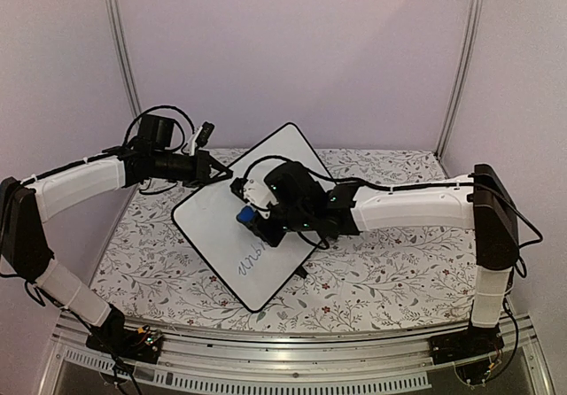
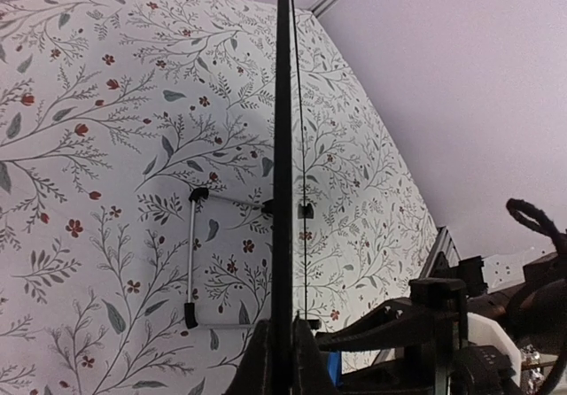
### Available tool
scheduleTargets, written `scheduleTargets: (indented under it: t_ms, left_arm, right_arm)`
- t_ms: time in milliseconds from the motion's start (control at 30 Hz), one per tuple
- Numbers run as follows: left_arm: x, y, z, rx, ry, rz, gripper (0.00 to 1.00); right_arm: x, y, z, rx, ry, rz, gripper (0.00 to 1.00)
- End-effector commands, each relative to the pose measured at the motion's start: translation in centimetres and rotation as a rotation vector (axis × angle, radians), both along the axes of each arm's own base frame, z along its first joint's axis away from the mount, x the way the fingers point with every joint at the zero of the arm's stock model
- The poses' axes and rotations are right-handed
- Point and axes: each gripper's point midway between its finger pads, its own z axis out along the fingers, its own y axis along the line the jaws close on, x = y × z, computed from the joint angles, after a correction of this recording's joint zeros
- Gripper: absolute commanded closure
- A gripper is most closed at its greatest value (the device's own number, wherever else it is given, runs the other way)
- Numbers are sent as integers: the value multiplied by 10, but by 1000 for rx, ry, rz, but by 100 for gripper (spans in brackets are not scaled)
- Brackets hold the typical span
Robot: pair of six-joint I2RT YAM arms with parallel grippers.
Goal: Erase the whiteboard
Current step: Erase the whiteboard at the center of the board.
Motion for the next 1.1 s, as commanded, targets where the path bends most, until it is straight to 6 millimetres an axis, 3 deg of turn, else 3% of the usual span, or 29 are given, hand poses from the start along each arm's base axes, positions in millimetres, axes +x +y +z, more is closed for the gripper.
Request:
scheduleTargets:
  t_ms: [0, 167, 367, 700, 833, 1067]
  left_arm:
    - [2, -3, 0, 23, -65, -17, 100]
    - [2, -3, 0, 22, -63, -17, 100]
    - [2, -3, 0, 22, -63, -18, 100]
    - [1, -3, 1, 22, -65, -19, 100]
    - [2, -3, 1, 23, -65, -18, 100]
    - [1, -3, 2, 20, -67, -19, 100]
  right_arm:
    - [-19, -29, -52, -99, 109, -6, 71]
    - [-26, -43, -56, -98, 129, -22, 72]
    - [-21, -34, -45, -72, 112, -22, 72]
    - [24, -14, 3, 9, 33, -61, 72]
    - [35, -17, -2, -11, 46, -84, 72]
    - [21, -35, -30, -62, 111, -95, 72]
